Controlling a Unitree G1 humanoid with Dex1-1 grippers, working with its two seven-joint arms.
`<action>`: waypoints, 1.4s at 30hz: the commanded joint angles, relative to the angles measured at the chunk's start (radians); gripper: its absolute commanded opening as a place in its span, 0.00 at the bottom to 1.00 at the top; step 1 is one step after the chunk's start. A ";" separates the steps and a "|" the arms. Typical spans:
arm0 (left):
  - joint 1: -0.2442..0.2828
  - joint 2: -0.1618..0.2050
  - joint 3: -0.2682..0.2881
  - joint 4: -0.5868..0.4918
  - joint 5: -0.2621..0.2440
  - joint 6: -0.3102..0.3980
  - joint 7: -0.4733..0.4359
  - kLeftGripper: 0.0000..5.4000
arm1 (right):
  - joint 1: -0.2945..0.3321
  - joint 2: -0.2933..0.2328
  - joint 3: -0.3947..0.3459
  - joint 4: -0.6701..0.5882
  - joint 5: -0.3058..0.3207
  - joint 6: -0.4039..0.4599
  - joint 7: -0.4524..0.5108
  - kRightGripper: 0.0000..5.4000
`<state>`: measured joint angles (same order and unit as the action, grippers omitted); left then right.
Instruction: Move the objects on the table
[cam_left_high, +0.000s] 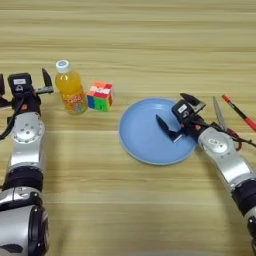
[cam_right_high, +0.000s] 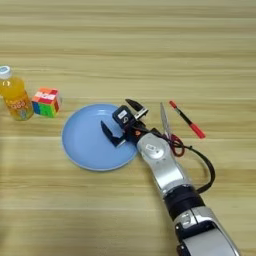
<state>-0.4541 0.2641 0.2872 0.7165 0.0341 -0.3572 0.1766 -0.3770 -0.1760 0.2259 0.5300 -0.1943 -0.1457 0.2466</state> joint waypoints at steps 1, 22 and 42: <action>-0.013 0.012 -0.009 -0.001 -0.004 0.002 0.005 1.00 | 0.014 -0.028 -0.008 0.054 -0.023 0.044 -0.011 1.00; -0.026 0.028 -0.017 0.053 -0.013 -0.010 -0.012 1.00 | 0.046 0.011 -0.123 -0.141 0.179 -0.097 0.053 1.00; -0.038 0.041 -0.012 0.086 -0.020 -0.031 0.002 1.00 | 0.012 -0.120 -0.293 -0.072 0.173 -0.065 -0.062 1.00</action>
<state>-0.4774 0.2946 0.2717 0.7975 0.0284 -0.3811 0.1738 -0.3433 -0.2719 -0.0503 0.4459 -0.0253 -0.2270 0.1814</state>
